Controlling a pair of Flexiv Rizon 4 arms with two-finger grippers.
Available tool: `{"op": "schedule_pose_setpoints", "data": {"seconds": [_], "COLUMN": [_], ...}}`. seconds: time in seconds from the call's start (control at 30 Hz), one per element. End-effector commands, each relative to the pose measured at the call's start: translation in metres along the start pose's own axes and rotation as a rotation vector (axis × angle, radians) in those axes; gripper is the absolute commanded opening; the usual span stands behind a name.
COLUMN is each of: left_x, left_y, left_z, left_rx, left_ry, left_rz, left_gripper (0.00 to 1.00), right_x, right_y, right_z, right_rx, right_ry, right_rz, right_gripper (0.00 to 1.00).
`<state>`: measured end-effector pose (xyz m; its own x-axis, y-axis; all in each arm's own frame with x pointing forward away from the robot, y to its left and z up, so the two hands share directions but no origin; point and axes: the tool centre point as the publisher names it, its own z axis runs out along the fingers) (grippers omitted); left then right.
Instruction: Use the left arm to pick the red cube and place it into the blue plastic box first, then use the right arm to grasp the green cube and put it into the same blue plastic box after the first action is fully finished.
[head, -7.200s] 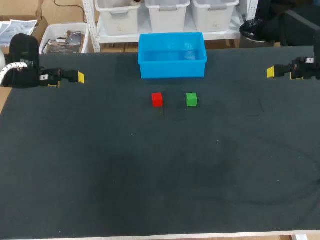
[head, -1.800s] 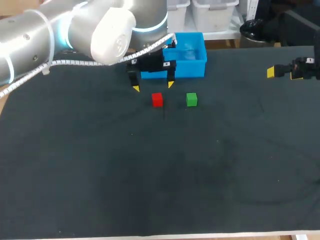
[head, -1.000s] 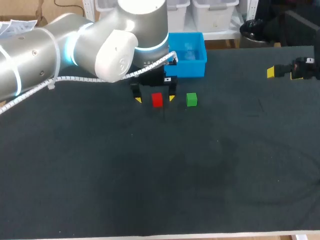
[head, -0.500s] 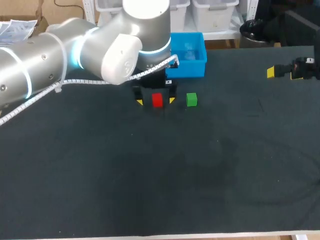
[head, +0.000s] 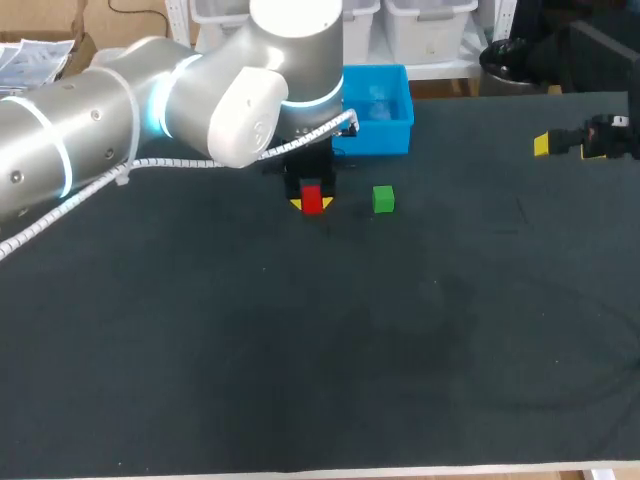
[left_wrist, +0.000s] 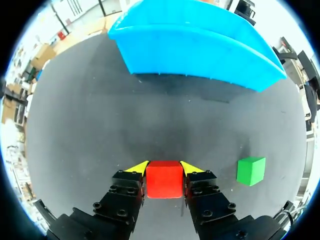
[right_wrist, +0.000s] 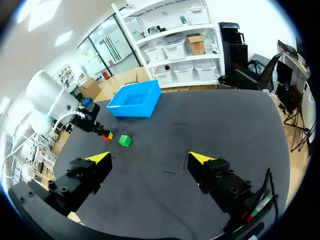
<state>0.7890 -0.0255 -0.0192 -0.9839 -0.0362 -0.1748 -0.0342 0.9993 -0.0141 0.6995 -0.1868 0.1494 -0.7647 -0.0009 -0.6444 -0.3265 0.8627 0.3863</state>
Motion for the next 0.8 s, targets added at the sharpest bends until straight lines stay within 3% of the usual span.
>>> {"op": "schedule_pose_setpoints", "data": {"seconds": [0.03,0.43,0.8], "left_x": [-0.003,-0.031,-0.052], "left_y": [0.002,0.009,0.000], "left_z": [-0.014,-0.066,-0.084], "left_rx": [-0.007,0.002,0.044], "left_ry": [0.004,-0.061,-0.123], "left_rz": [0.014,0.038,0.066], "left_gripper": [0.00,0.00,0.00], "right_x": [0.000,0.000,0.000], "right_y": [0.000,0.000,0.000], "right_z": [0.000,0.000,0.000], "right_rx": [0.002,0.002,0.002], "right_ry": [0.000,0.000,0.000], "right_rz": [0.001,0.001,0.001], "right_gripper": [1.00,1.00,1.00]}}
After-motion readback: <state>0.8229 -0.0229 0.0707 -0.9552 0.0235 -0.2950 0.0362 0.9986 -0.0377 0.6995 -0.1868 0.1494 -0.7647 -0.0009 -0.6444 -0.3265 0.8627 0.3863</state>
